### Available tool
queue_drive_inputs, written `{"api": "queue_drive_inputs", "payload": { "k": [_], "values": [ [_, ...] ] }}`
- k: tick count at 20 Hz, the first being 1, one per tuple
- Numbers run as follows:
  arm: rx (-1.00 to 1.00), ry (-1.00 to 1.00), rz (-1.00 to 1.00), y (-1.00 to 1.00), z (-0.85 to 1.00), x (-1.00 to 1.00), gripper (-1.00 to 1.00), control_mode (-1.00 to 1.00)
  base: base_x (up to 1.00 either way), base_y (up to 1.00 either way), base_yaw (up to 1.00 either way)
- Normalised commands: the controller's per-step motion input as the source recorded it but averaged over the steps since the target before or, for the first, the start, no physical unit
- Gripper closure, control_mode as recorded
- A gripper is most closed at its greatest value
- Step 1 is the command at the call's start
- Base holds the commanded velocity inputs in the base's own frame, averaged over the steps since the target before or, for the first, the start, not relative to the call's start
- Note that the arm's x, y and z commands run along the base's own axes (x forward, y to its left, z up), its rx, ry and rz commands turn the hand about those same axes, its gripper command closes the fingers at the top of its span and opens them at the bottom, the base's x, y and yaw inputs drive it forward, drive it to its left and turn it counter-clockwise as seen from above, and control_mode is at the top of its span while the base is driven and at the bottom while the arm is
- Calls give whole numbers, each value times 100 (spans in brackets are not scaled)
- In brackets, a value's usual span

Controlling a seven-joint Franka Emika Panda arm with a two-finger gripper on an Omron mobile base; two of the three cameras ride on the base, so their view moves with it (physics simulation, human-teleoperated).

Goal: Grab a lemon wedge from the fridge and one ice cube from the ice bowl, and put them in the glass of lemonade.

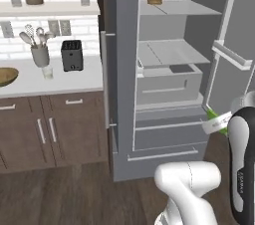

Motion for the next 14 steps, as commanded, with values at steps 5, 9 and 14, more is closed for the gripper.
{"api": "queue_drive_inputs", "payload": {
  "k": [5, 9, 14],
  "values": [
    [0, 0, 0, 0, 0, 0, 100, 100, 7, 100, -5],
    [0, 0, 0, 0, 0, 0, 100, 100, 20, 100, 42],
    [0, 0, 0, 0, 0, 0, 100, 100, 19, 81, 67]
  ]
}}
